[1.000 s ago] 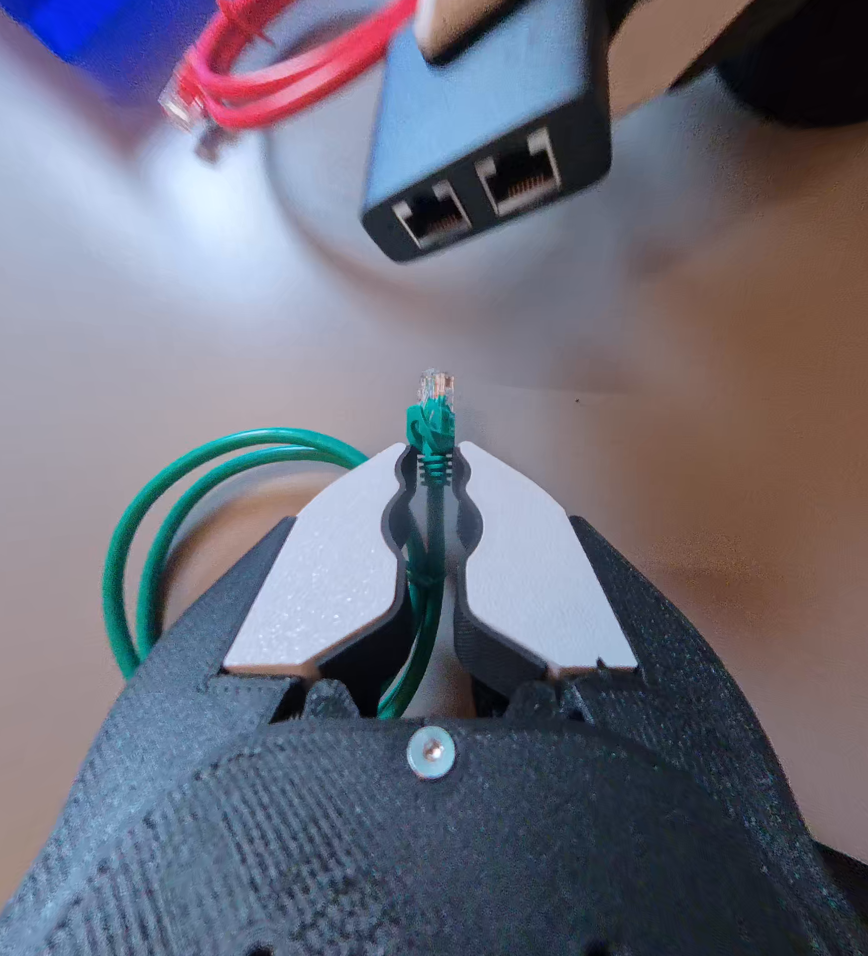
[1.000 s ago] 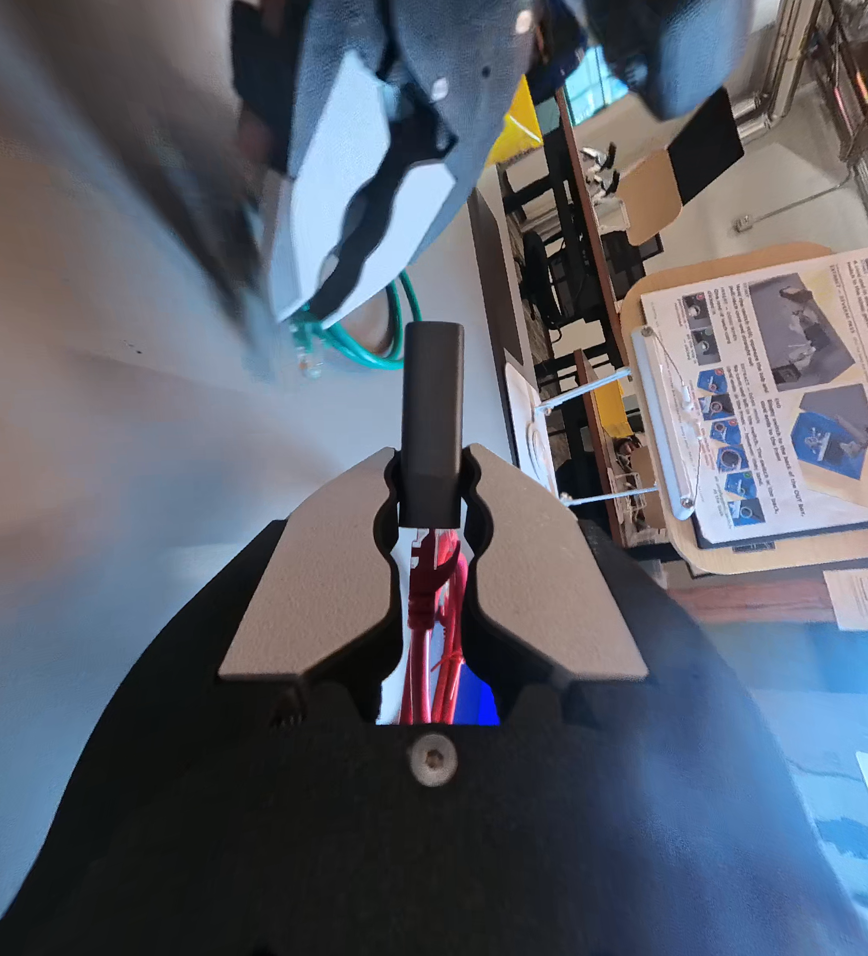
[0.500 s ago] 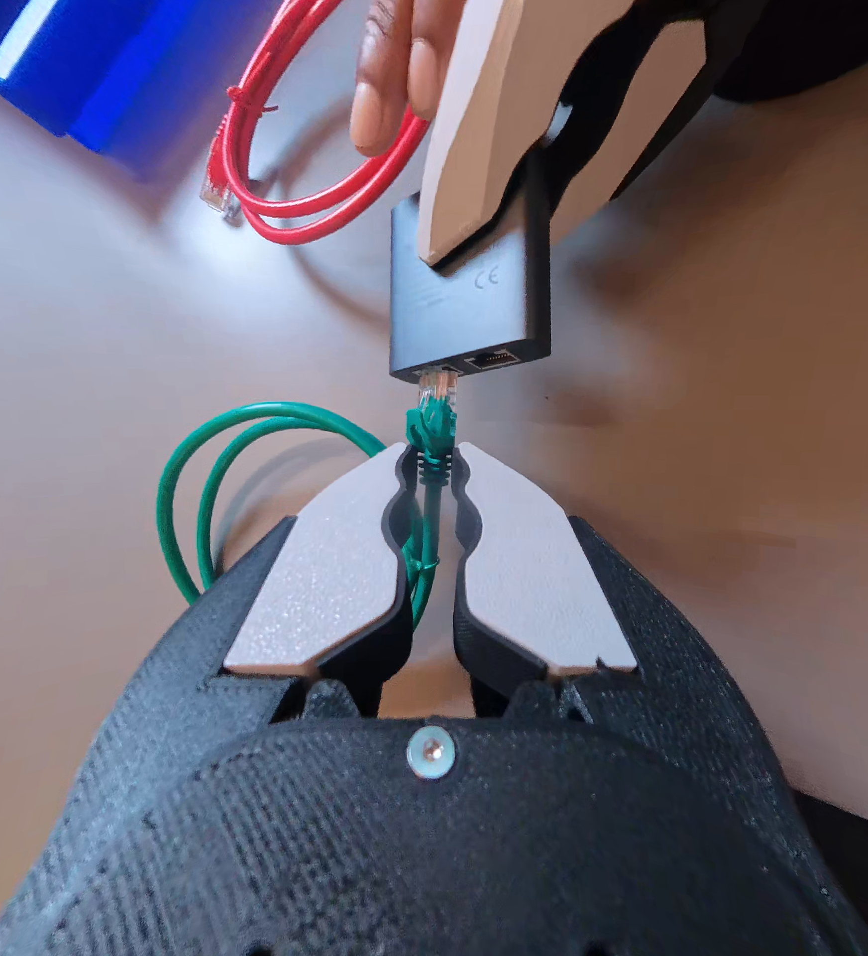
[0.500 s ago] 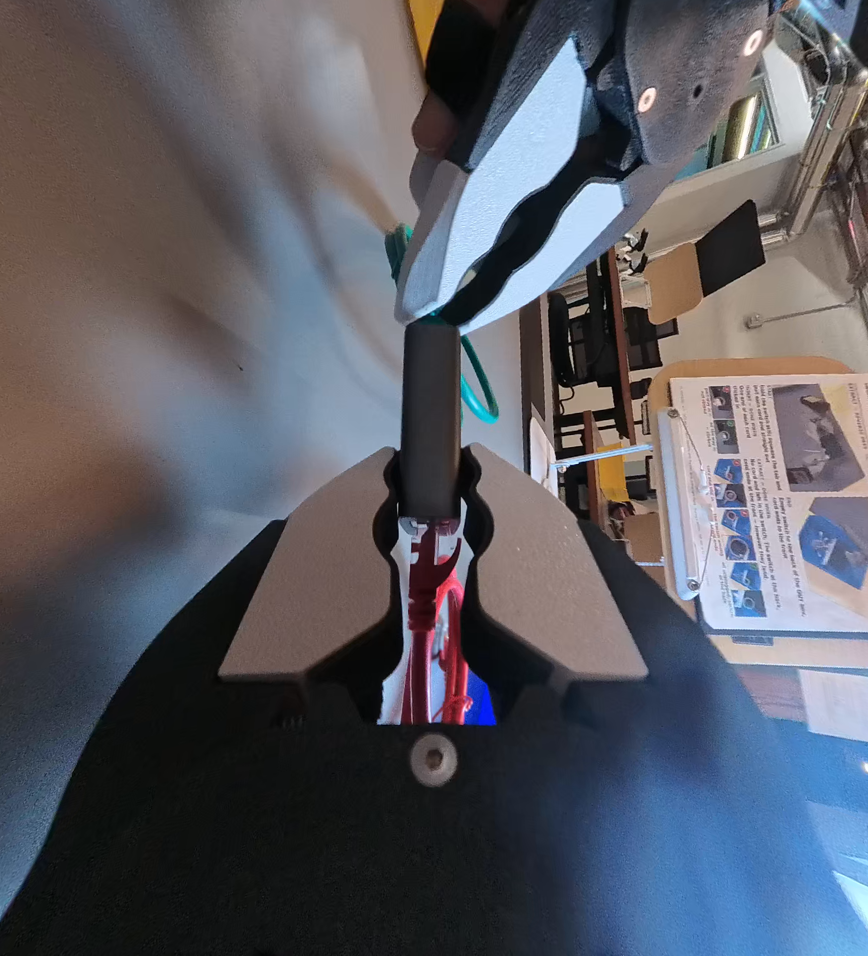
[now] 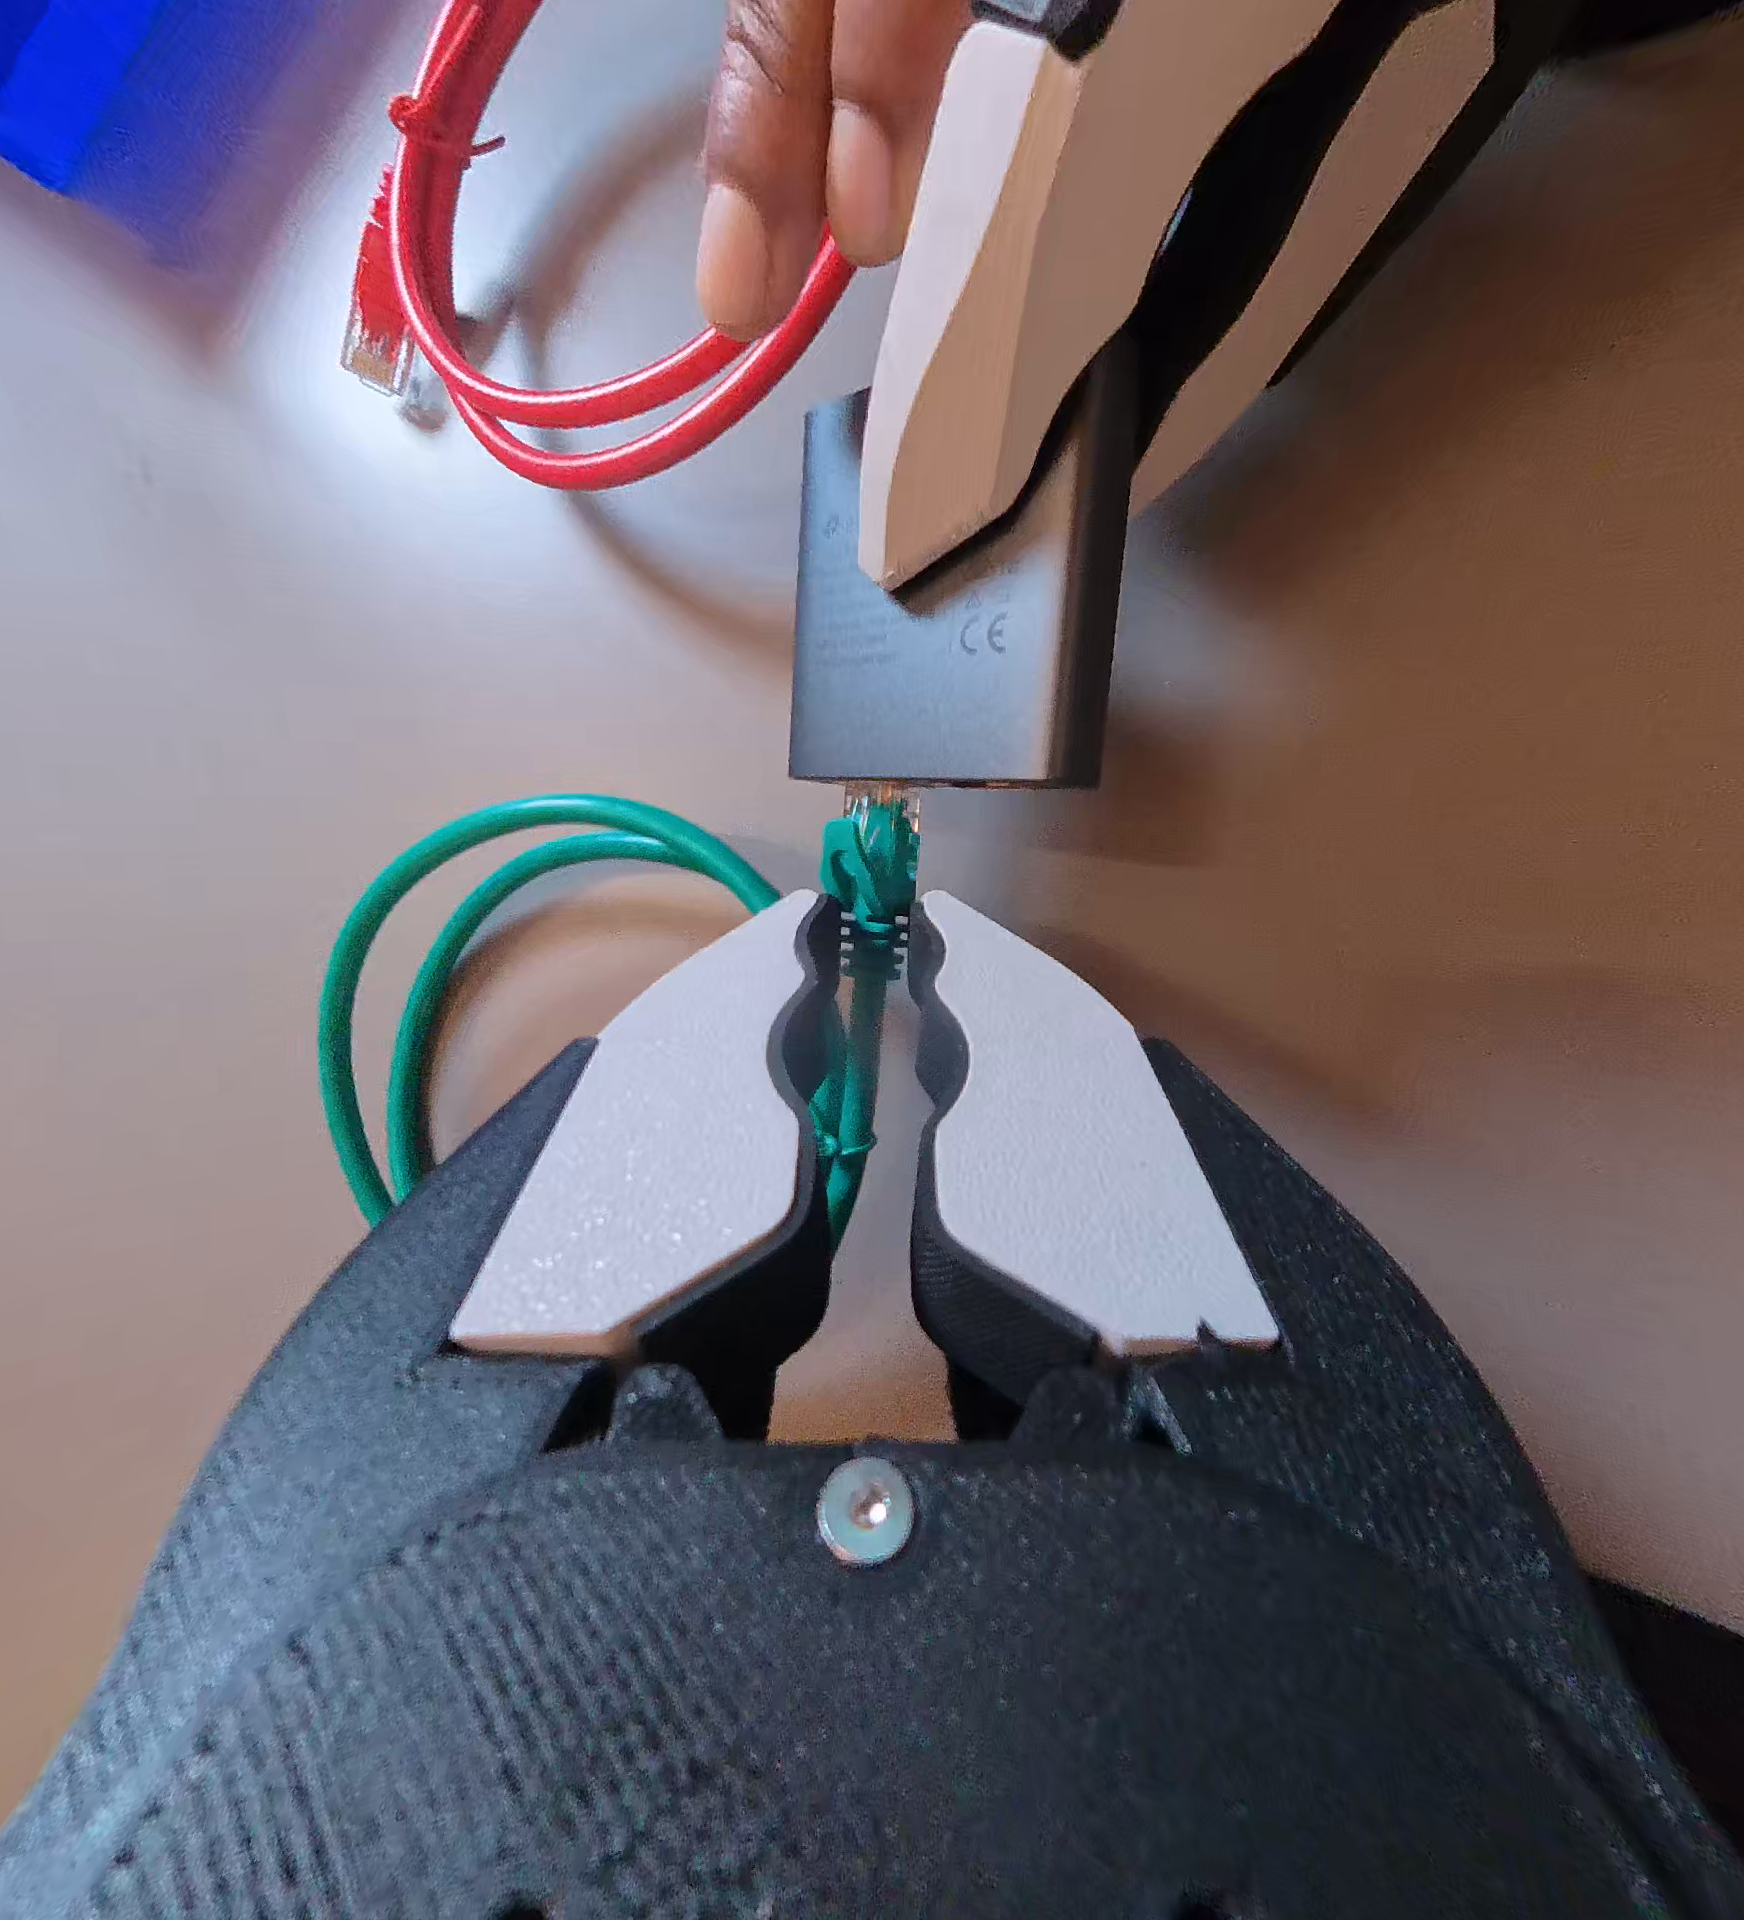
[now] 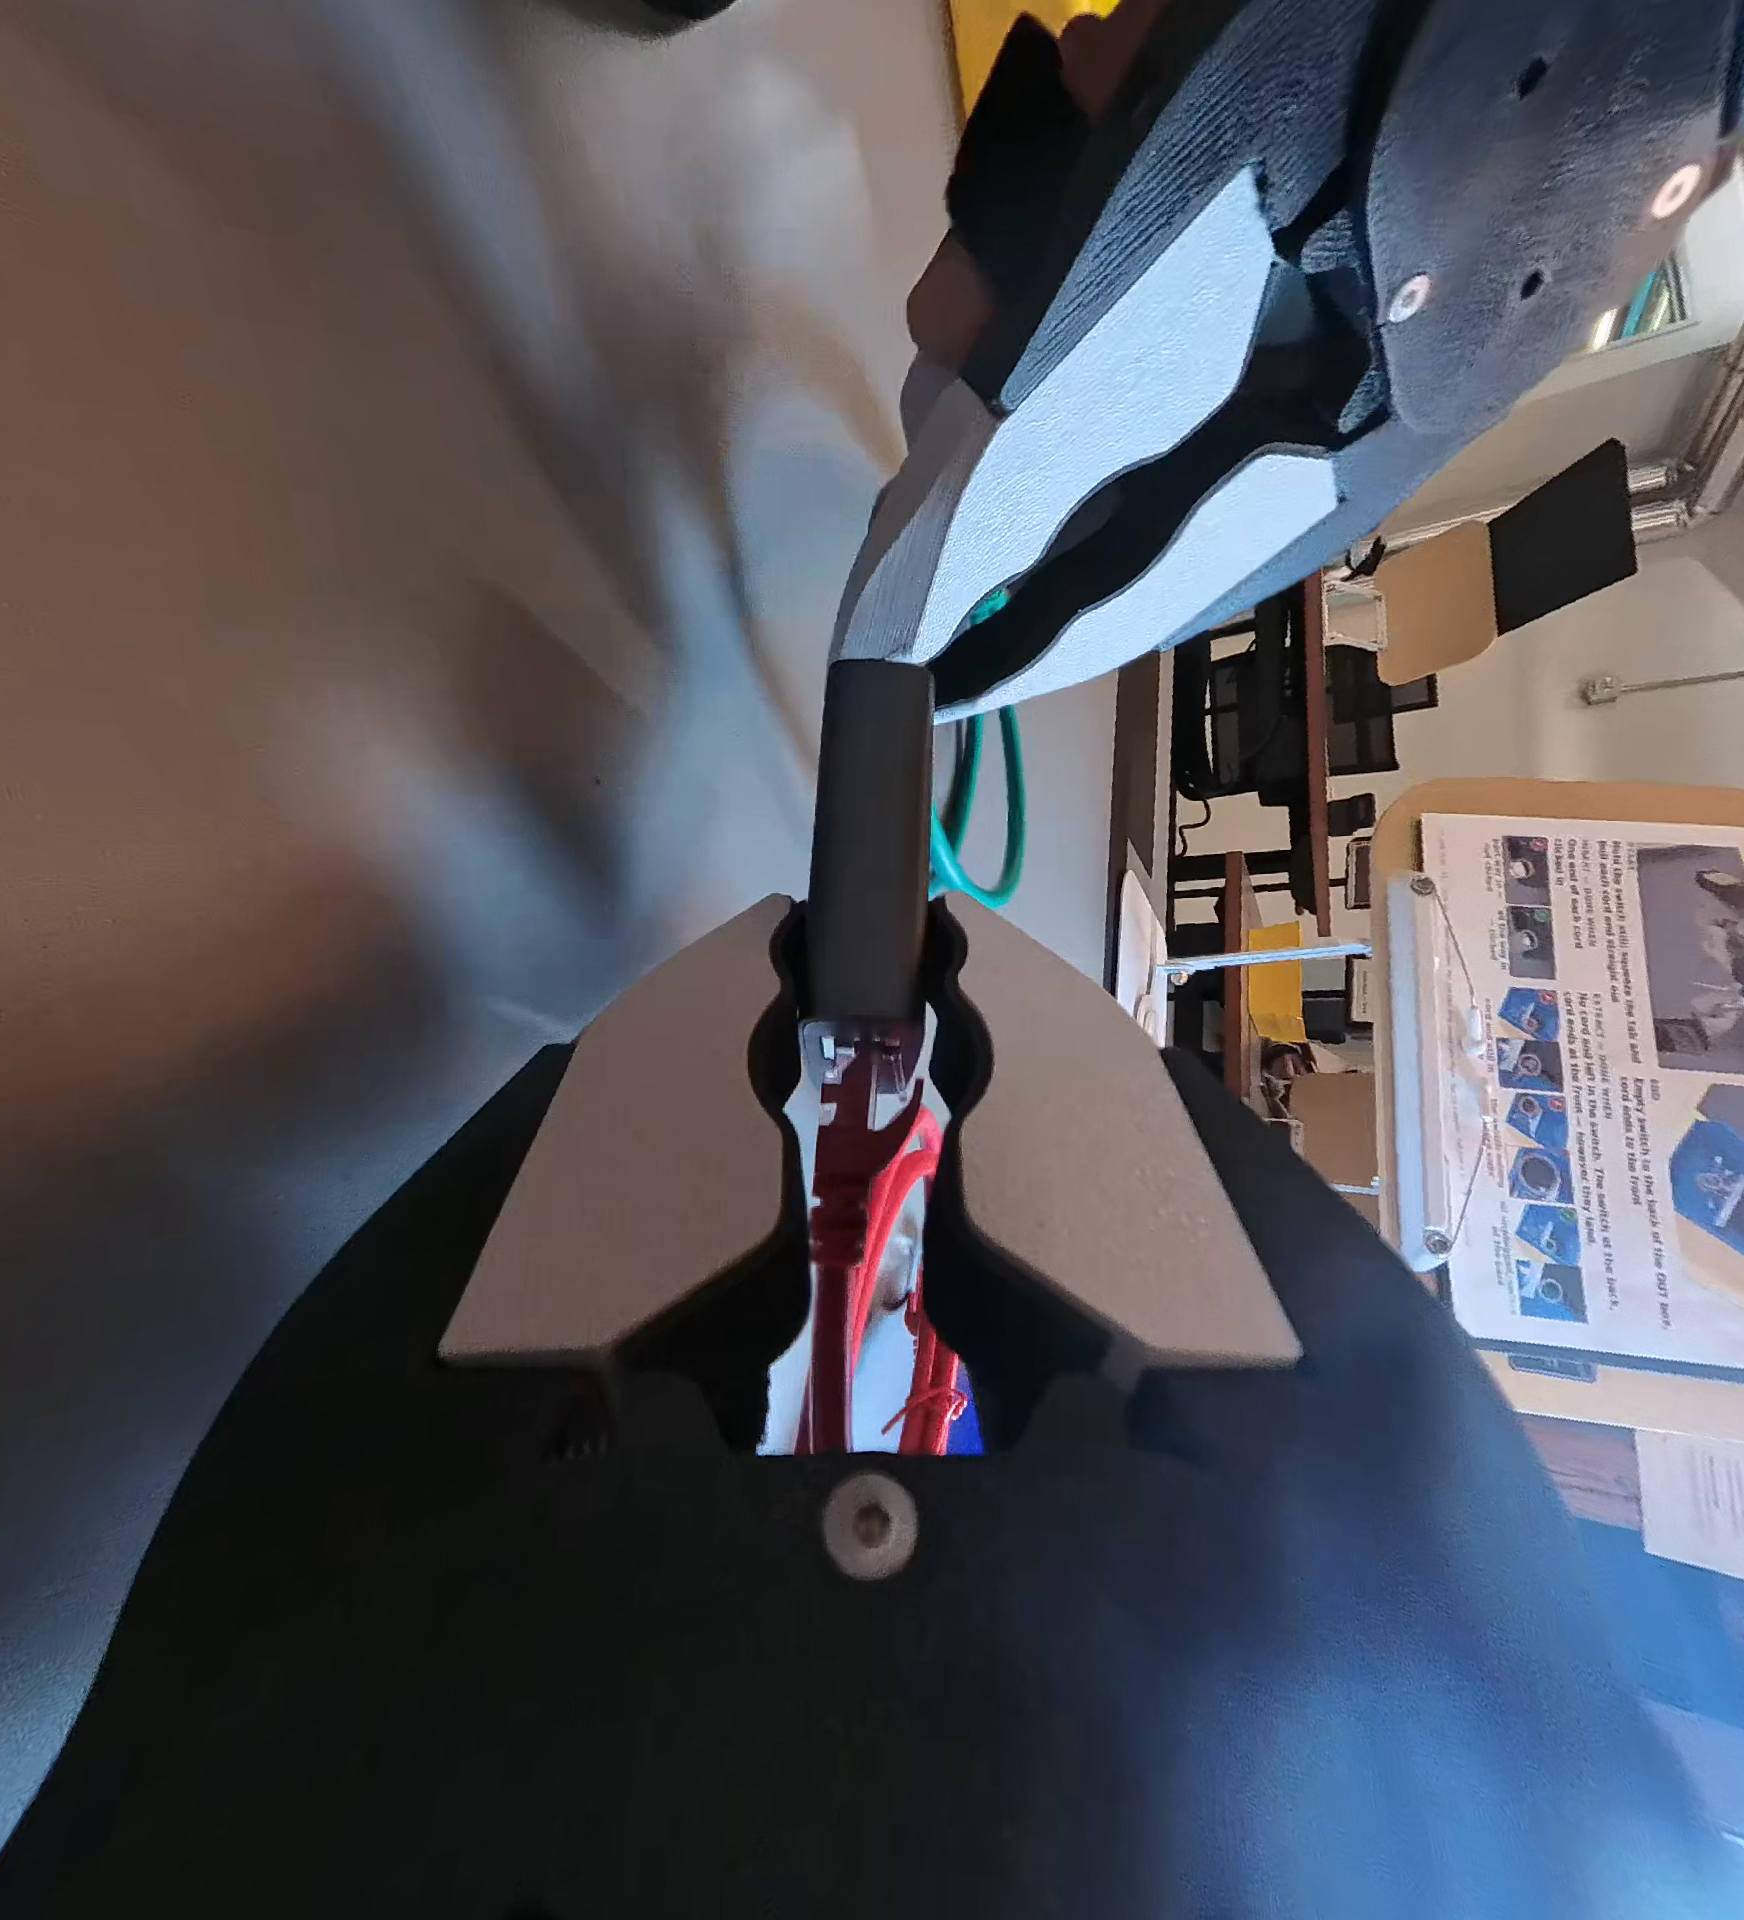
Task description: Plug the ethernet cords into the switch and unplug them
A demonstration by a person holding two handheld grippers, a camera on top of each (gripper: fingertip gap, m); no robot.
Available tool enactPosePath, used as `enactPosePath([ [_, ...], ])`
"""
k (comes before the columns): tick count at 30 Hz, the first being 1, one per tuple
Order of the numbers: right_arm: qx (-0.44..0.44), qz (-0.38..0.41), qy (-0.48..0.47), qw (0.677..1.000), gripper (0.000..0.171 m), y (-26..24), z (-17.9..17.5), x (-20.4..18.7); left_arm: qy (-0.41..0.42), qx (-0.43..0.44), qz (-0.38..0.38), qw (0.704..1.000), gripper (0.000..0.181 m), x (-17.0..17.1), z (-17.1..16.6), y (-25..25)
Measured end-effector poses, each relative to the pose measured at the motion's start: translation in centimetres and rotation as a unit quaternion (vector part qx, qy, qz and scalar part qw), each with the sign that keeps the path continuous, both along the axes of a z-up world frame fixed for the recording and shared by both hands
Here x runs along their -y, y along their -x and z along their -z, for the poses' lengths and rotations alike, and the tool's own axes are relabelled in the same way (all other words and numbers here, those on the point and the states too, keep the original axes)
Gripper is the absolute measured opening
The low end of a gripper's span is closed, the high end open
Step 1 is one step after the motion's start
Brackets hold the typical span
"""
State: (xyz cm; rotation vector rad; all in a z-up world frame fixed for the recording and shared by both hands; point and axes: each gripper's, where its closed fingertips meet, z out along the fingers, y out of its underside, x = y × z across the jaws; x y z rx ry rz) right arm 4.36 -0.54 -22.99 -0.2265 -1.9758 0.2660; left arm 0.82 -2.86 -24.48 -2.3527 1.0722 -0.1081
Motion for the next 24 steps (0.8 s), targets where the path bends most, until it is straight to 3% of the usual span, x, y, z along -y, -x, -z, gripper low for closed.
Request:
enactPosePath([
  [7, 0.003, -0.006, -0.006, 1.0, 0.021, -0.2, 0.2, 0.2, -0.009, 0.016, 0.01, 1.0, 0.012, 0.0, 0.1, -0.5],
  [12, 0.003, -0.013, 0.028, 1.0, 0.021, -0.7, -0.3, 0.1, -0.023, 0.08, 0.004, 0.997, 0.012, 0.0, -1.0, -1.5],
  [19, -0.032, 0.042, 0.025, 0.998, 0.021, 0.4, -2.3, -1.4, -0.114, 0.098, 0.007, 0.989, 0.014, -1.1, -3.2, -0.5],
  [24, -0.029, 0.057, 0.037, 0.997, 0.021, 0.2, -1.9, -2.0, -0.135, 0.094, 0.014, 0.986, 0.014, -1.3, -3.0, -0.8],
])
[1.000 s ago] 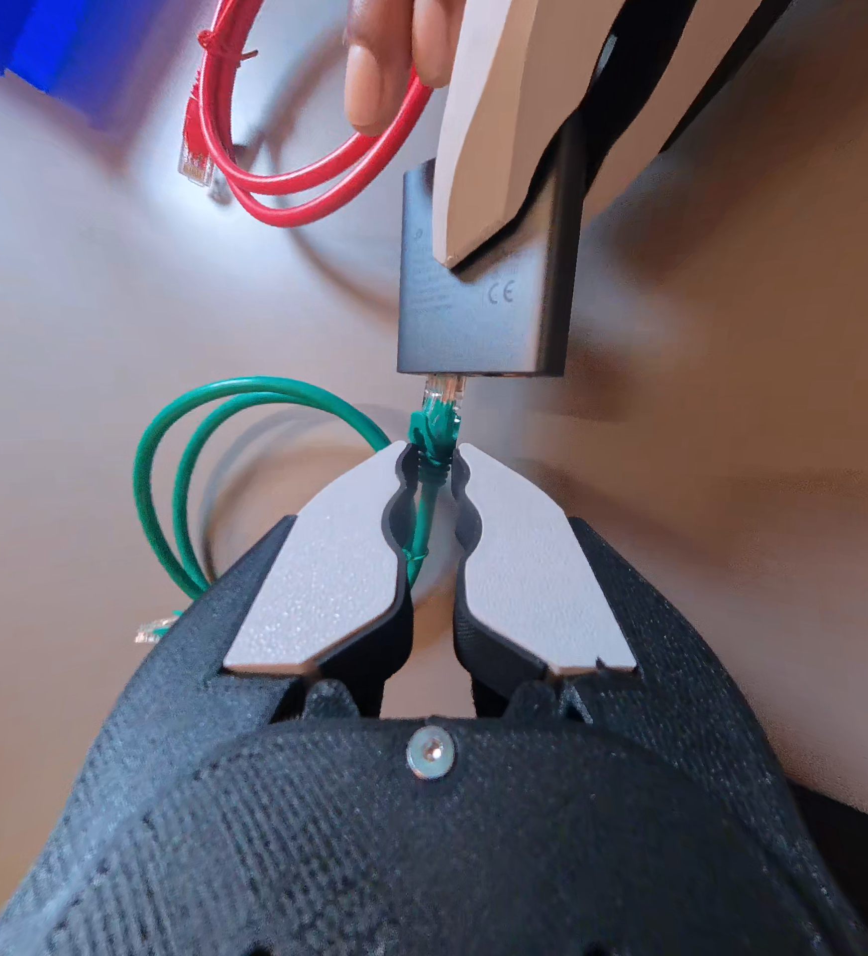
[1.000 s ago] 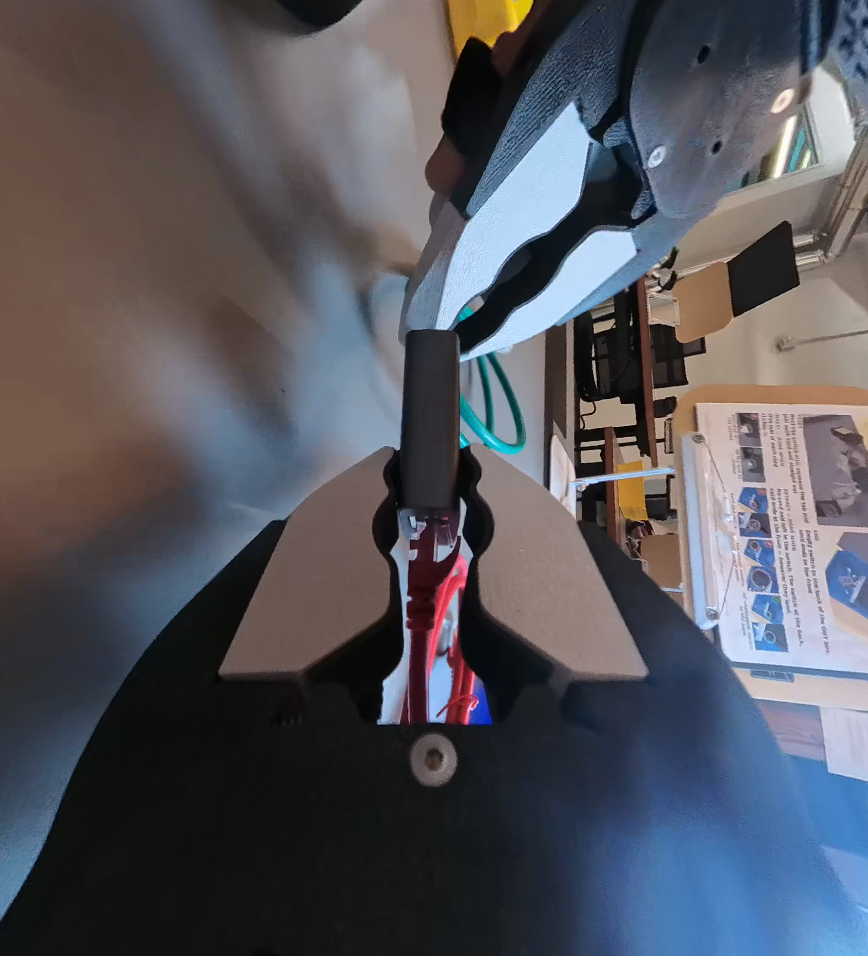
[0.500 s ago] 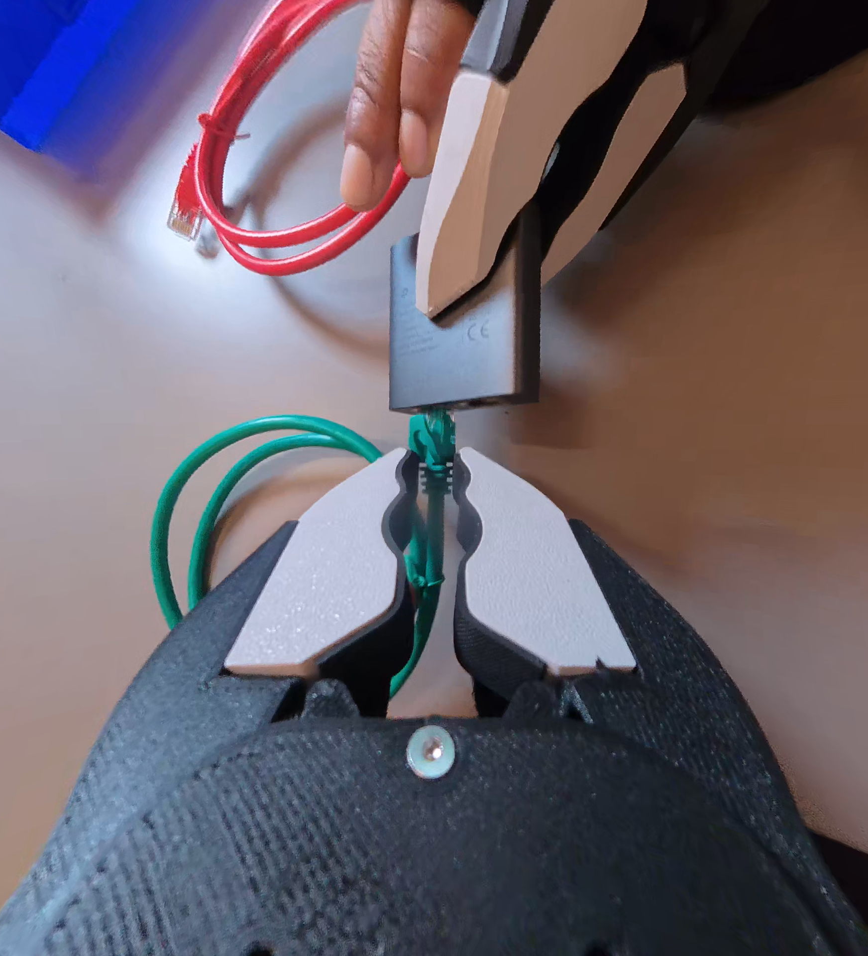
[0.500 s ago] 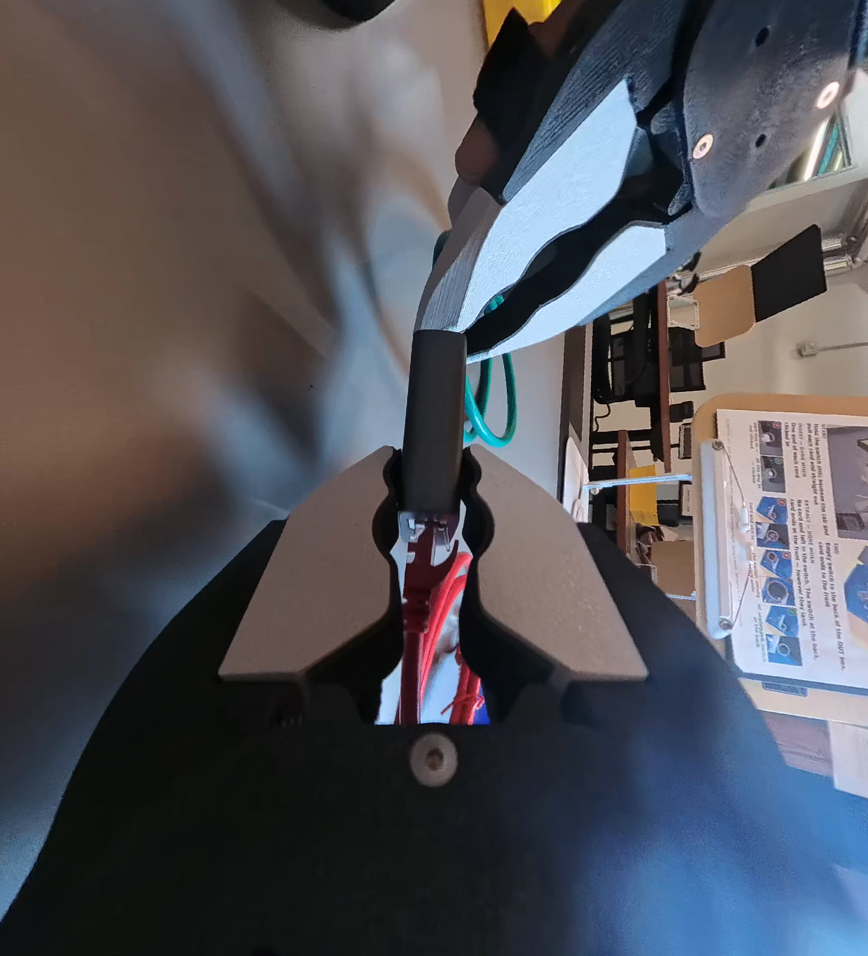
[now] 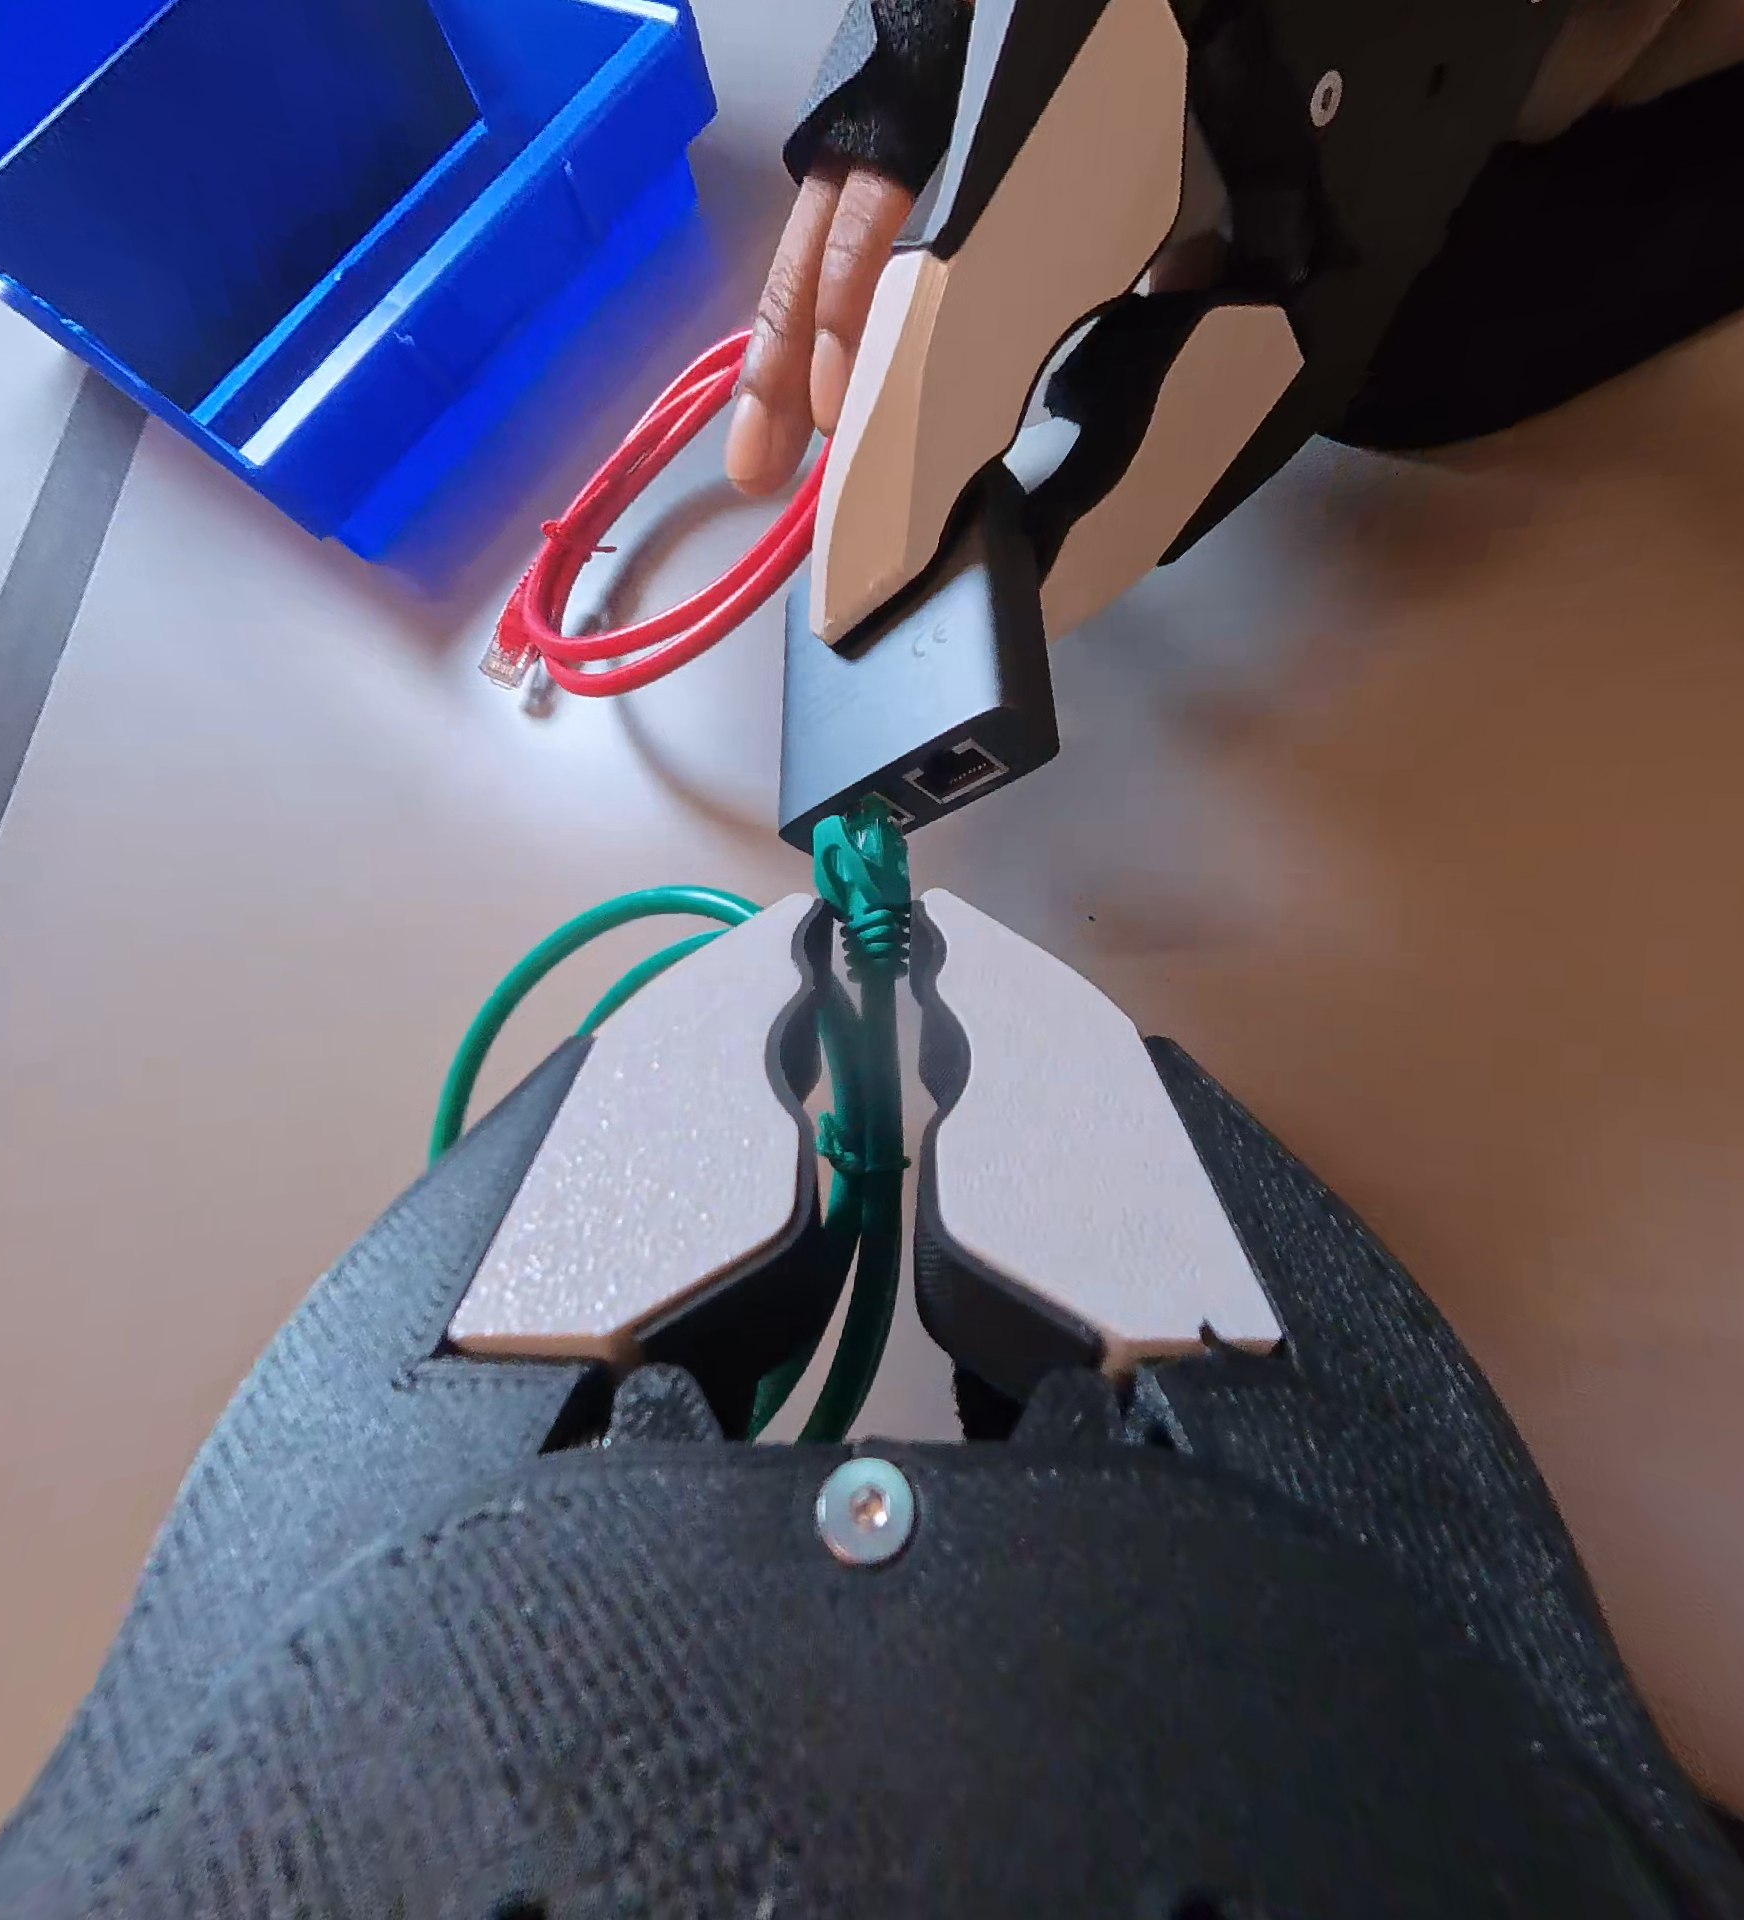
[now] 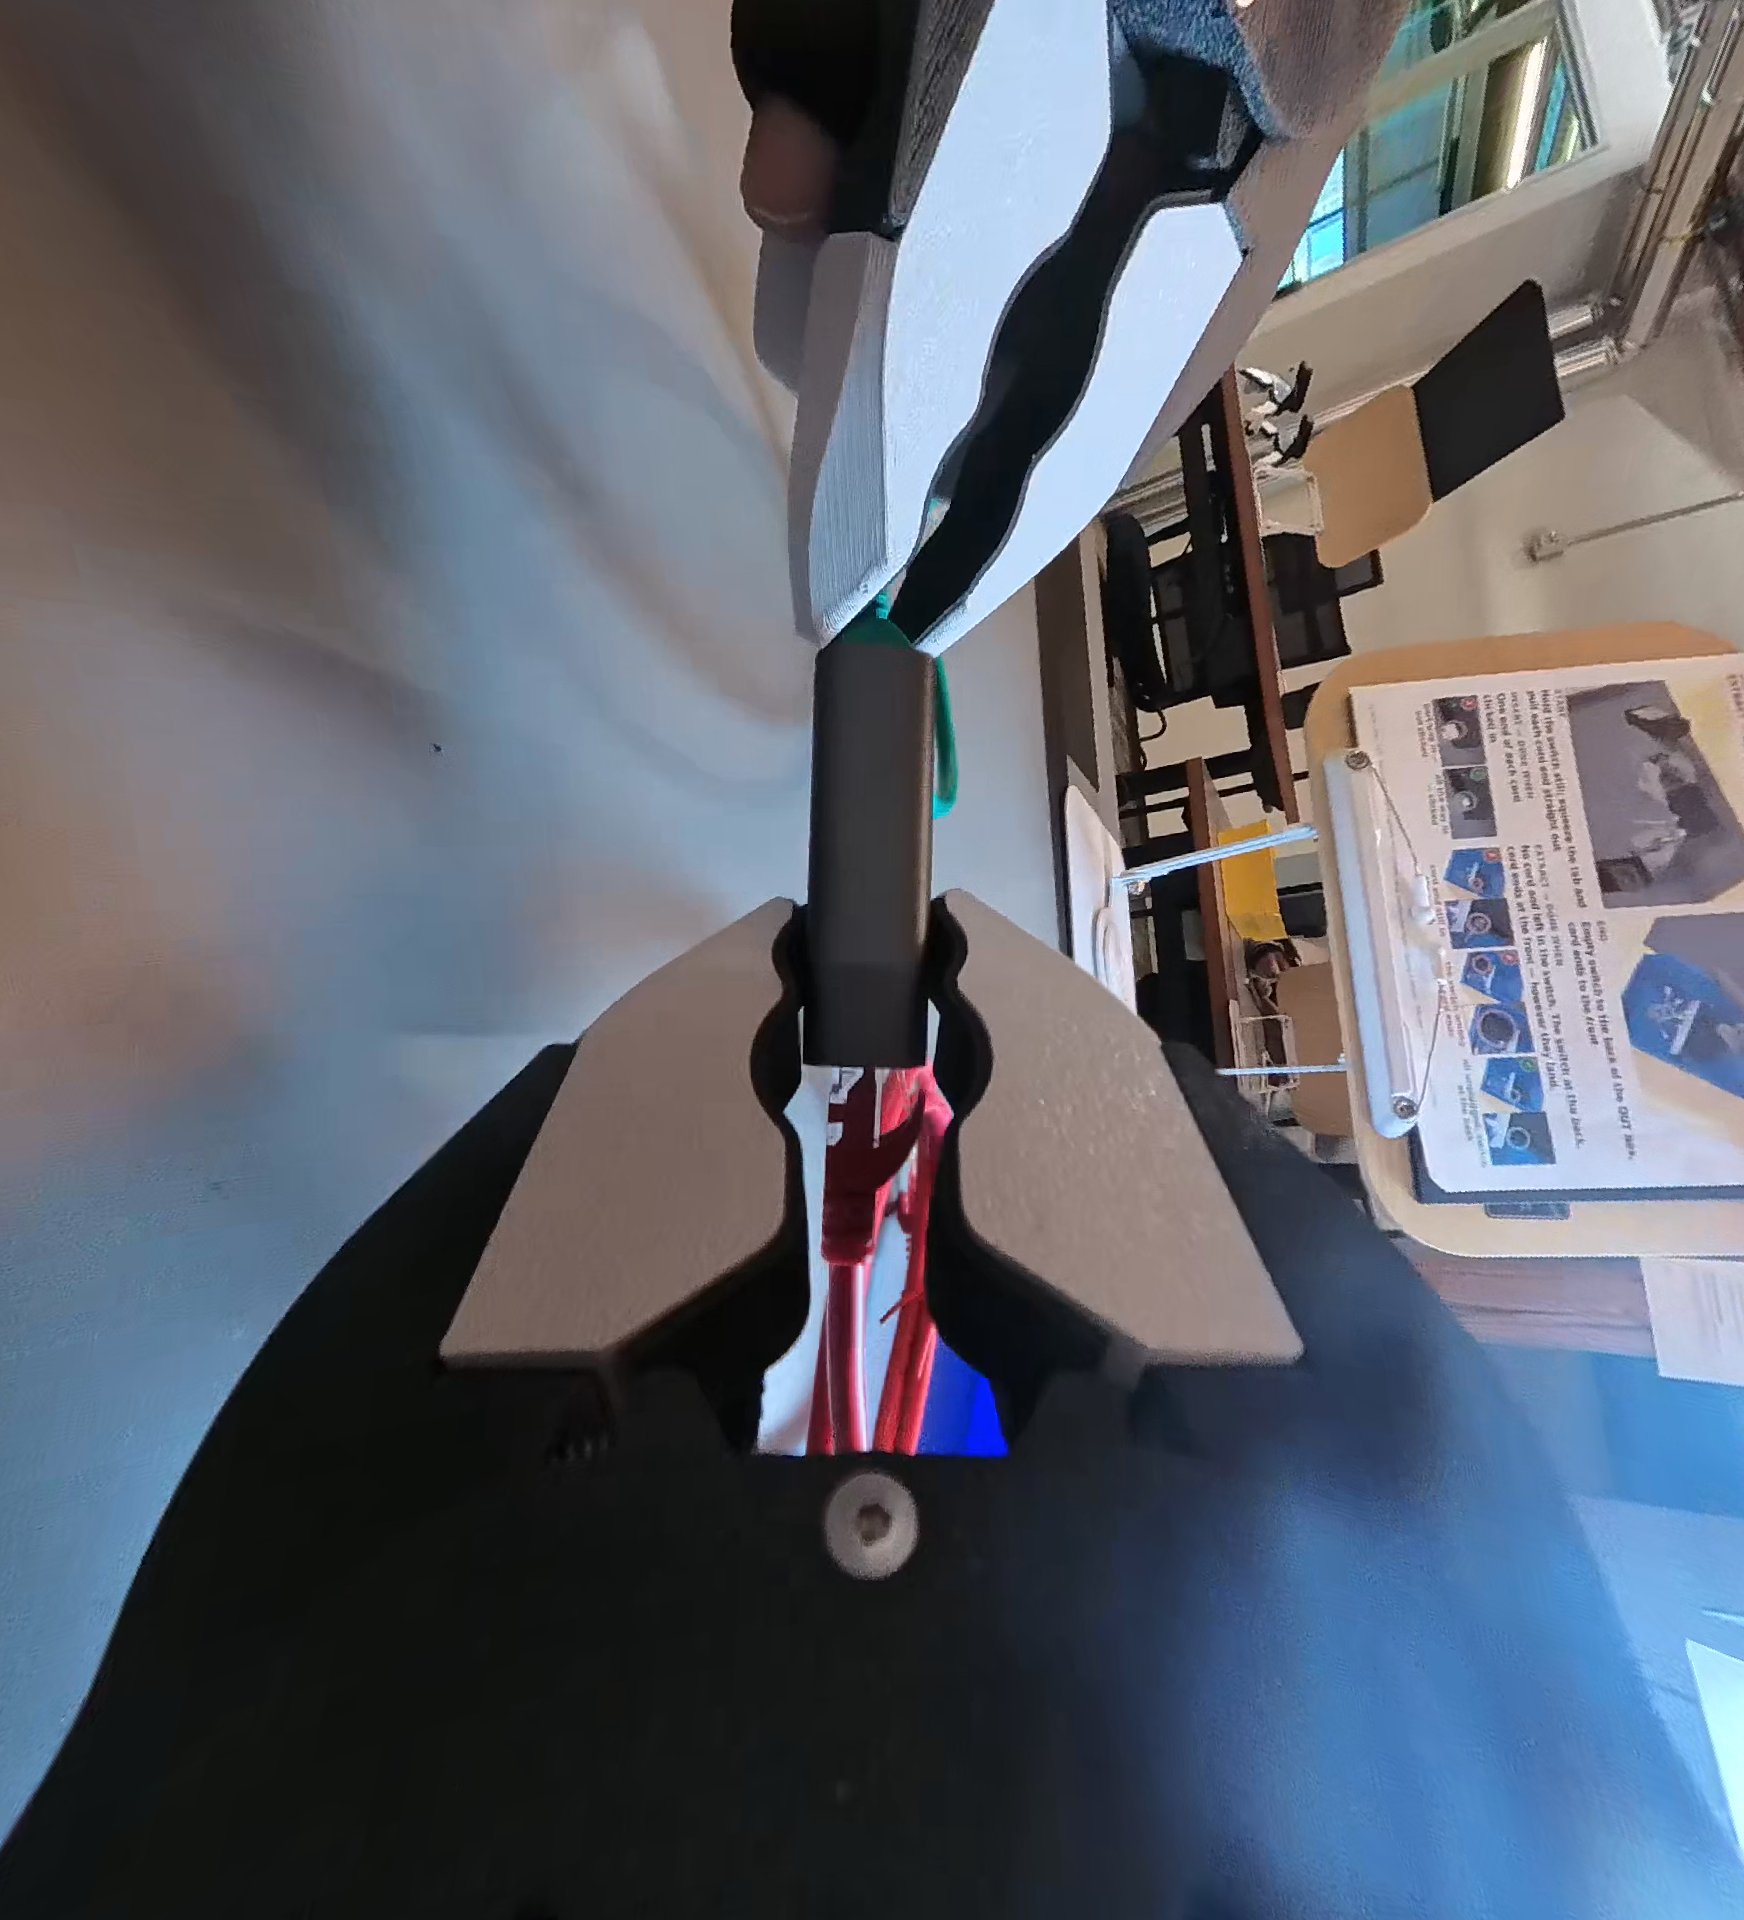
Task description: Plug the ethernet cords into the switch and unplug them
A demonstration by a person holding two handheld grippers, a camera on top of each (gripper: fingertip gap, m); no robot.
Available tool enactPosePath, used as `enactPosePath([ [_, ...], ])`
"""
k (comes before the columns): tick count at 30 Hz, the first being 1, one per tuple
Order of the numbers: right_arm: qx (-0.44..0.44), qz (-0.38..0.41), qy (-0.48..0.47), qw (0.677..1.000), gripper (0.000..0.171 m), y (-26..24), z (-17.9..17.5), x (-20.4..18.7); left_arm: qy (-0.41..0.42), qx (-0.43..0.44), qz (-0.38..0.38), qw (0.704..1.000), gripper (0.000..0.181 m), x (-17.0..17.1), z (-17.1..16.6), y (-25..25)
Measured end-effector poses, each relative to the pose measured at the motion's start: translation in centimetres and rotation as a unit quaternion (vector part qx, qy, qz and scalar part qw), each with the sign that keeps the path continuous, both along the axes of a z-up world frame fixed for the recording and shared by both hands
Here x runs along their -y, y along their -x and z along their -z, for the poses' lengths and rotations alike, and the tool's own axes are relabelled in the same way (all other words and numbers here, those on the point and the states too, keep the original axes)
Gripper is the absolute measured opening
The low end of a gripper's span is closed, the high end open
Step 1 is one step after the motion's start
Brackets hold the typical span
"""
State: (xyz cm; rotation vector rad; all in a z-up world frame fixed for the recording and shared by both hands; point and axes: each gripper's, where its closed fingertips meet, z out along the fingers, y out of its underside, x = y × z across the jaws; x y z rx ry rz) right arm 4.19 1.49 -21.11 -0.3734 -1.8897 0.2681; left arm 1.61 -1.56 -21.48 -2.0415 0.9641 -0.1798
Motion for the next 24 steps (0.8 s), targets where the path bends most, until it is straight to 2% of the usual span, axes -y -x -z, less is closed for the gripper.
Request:
enactPosePath([
  [9, 0.003, 0.036, 0.007, 0.999, 0.028, 0.7, 0.6, -0.6, -0.024, 0.031, 0.002, 0.999, 0.014, -0.1, -0.9, -0.7],
  [13, 0.012, 0.056, -0.025, 0.998, 0.024, 1.3, 1.2, -0.3, -0.013, 0.01, 0.0, 1.0, 0.014, 0.2, -0.5, -1.7],
  [19, 0.01, 0.069, -0.041, 0.997, 0.022, 1.4, 0.7, -0.6, -0.031, 0.035, 0.004, 0.999, 0.017, -0.1, -0.7, -1.5],
  [21, 0.009, 0.074, -0.048, 0.996, 0.022, 1.2, 0.7, -0.9, -0.04, 0.086, 0.002, 0.995, 0.028, -0.1, -2.1, -1.2],
  [24, 0.005, 0.082, -0.048, 0.995, 0.022, 0.8, 0.5, -1.7, -0.077, 0.198, -0.025, 0.977, 0.032, 0.1, -7.0, 1.7],
])
